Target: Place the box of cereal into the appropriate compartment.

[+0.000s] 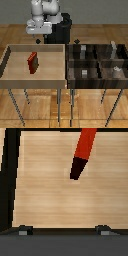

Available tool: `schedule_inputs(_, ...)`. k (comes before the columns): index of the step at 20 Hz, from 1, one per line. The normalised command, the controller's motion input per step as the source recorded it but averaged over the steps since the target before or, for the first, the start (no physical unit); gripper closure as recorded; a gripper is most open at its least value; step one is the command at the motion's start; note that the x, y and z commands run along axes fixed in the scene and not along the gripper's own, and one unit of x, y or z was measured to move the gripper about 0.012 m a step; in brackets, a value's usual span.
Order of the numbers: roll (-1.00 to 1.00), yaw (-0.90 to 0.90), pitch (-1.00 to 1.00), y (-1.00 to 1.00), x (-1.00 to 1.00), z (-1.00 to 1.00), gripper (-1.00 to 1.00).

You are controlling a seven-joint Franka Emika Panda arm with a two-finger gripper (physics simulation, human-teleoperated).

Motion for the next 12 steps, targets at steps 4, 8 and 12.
schedule_inputs(4,0.0,0.0,0.0,0.0,0.33,0.5,-1.0)
schedule_inputs(8,0.0,0.0,0.0,0.0,1.0,0.0,-1.0)
schedule_inputs(12,0.0,0.0,0.0,0.0,1.0,0.0,-1.0)
